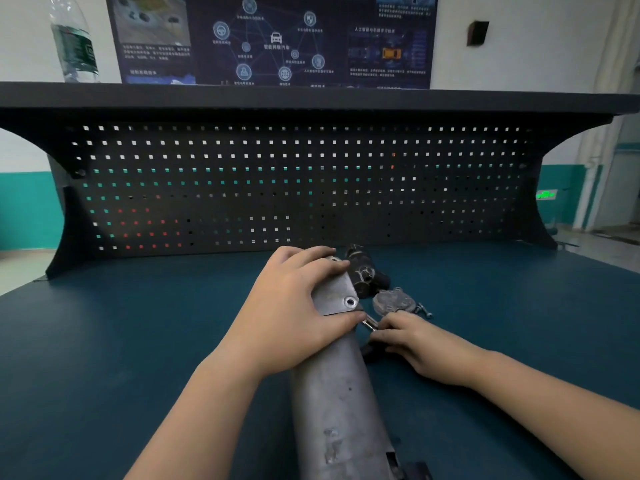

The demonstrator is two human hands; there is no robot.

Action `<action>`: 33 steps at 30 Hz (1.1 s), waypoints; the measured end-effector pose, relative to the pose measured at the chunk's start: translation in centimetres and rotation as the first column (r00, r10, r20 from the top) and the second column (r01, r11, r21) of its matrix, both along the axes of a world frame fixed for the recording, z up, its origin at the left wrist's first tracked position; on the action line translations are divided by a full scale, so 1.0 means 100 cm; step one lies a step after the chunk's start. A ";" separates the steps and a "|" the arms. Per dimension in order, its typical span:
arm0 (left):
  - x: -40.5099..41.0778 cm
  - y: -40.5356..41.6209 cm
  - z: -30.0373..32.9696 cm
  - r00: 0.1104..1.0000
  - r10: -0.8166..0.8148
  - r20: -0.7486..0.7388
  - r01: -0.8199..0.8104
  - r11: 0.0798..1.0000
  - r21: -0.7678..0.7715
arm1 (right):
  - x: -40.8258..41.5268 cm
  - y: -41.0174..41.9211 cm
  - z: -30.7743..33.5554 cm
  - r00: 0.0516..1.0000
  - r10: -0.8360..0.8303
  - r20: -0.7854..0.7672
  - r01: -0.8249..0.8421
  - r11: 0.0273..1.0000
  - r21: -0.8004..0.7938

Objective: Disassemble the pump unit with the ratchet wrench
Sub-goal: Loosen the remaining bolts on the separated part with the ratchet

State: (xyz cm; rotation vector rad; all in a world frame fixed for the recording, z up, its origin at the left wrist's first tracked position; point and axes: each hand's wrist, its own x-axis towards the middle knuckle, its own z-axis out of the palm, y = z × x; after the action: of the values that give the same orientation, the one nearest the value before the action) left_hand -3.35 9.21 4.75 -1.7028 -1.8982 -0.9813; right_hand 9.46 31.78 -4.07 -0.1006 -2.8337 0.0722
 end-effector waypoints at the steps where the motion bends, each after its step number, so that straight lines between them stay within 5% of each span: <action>1: 0.000 0.000 0.000 1.000 0.001 -0.004 -0.001 1.000 -0.001 | -0.001 0.003 0.000 1.000 -0.020 -0.009 0.020 1.000 -0.006; 8: 0.000 0.000 0.000 1.000 0.005 -0.019 -0.005 1.000 0.010 | -0.006 0.013 0.002 0.995 -0.097 -0.038 0.097 0.995 0.014; 14: -0.001 0.002 -0.001 1.000 0.007 -0.030 -0.006 1.000 0.016 | 0.008 0.012 0.002 0.990 -0.143 -0.006 0.137 0.962 -0.238; 17: -0.004 0.001 0.000 0.999 -0.036 -0.033 0.036 0.999 -0.010 | 0.006 -0.016 0.021 0.908 -0.264 -0.325 0.123 0.910 -0.397; 20: -0.008 0.000 0.000 0.975 -0.179 0.129 0.181 0.984 0.001 | -0.001 -0.069 0.062 0.756 -0.282 -0.590 -0.149 0.804 -0.576; 24: -0.012 -0.001 -0.006 0.935 -0.310 0.174 0.296 0.950 0.104 | -0.011 -0.113 0.092 0.954 -0.002 -0.300 -0.096 0.946 -0.310; 26: -0.016 0.000 -0.007 0.929 -0.318 0.191 0.294 0.945 0.141 | -0.013 -0.115 0.099 0.981 0.033 -0.193 -0.088 0.956 -0.279; 33: -0.027 -0.010 -0.013 0.780 -0.302 0.548 0.334 0.942 0.042 | -0.015 -0.105 0.110 0.975 0.071 -0.210 -0.114 0.973 -0.201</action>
State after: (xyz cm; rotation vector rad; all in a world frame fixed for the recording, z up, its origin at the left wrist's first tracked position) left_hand -6.07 8.20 3.41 -1.9720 -2.0086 -1.7228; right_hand 7.95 21.31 6.98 -0.0056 -2.6183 0.3846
